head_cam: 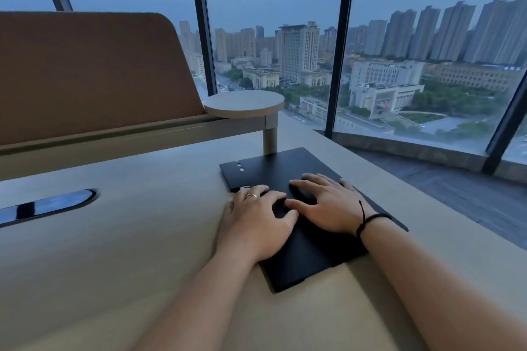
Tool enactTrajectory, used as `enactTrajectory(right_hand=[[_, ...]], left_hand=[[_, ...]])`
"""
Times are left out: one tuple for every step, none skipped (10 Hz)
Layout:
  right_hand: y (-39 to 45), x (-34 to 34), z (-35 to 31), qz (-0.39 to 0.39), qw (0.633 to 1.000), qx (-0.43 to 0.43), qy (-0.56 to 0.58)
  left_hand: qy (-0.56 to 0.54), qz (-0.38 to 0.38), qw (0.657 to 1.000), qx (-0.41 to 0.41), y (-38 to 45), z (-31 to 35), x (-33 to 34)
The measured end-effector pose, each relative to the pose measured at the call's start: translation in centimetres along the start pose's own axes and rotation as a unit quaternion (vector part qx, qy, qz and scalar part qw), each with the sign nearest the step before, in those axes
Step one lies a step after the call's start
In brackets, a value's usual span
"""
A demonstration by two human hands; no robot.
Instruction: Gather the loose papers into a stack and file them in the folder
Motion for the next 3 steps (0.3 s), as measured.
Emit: enactTrajectory(right_hand=[[-0.1, 0.1, 0.0, -0.003, 1.000, -0.003, -0.004], [-0.8, -0.7, -0.5, 0.039, 0.999, -0.001, -0.009], [-2.4, -1.8, -3.5, 0.146, 0.988, -0.046, -0.024]], left_hand=[[-0.004, 0.004, 1.000, 0.000, -0.1, 0.0, -0.1], [-0.056, 0.025, 0.998, -0.007, -0.5, -0.1, -0.8], [-0.222, 0.084, 0.970, -0.055, -1.7, -1.2, -2.5]])
Point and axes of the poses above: each hand's wrist, its own y-axis towards the middle knuckle, its own x-axis out of the palm, z = x × y, the point moved 6 cm from there along y, towards the middle knuckle, and after that the axes turned 9 degrees about z, right-handed, at the moved point
